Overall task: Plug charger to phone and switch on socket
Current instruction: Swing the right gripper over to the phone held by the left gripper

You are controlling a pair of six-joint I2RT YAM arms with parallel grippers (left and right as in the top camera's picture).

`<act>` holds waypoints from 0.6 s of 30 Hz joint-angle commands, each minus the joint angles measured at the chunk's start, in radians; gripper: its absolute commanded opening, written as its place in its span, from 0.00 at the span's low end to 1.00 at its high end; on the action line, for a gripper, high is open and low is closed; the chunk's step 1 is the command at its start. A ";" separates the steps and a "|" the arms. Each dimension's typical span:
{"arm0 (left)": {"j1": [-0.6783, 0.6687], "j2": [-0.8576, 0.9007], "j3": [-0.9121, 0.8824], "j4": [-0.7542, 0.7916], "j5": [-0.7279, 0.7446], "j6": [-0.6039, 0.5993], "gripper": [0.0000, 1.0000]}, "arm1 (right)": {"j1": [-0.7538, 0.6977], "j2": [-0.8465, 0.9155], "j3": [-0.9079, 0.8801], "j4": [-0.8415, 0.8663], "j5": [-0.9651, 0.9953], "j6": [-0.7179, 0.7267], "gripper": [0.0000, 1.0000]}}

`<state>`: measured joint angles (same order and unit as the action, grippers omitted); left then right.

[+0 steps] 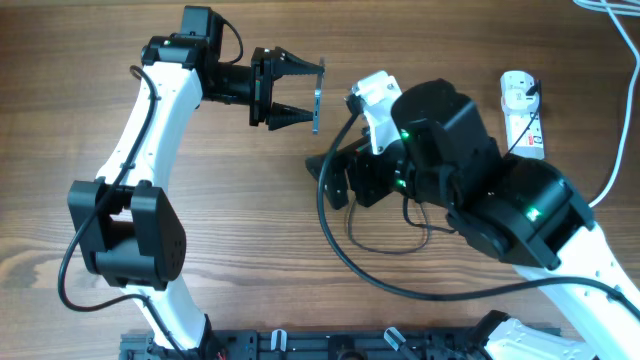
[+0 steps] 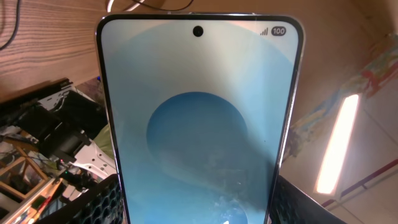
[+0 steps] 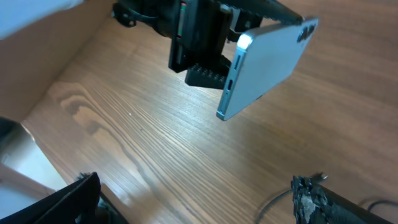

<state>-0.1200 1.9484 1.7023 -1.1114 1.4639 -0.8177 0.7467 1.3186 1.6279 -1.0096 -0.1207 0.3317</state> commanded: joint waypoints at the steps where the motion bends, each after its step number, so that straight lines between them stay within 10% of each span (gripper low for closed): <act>1: 0.007 -0.037 0.001 -0.001 0.035 0.001 0.66 | 0.006 0.005 0.025 0.007 0.023 0.120 1.00; 18: 0.007 -0.037 0.001 0.000 0.019 0.001 0.66 | 0.028 0.195 0.177 -0.197 0.206 0.161 1.00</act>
<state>-0.1204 1.9484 1.7023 -1.1114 1.4635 -0.8177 0.7532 1.4940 1.7256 -1.2137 0.0582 0.5007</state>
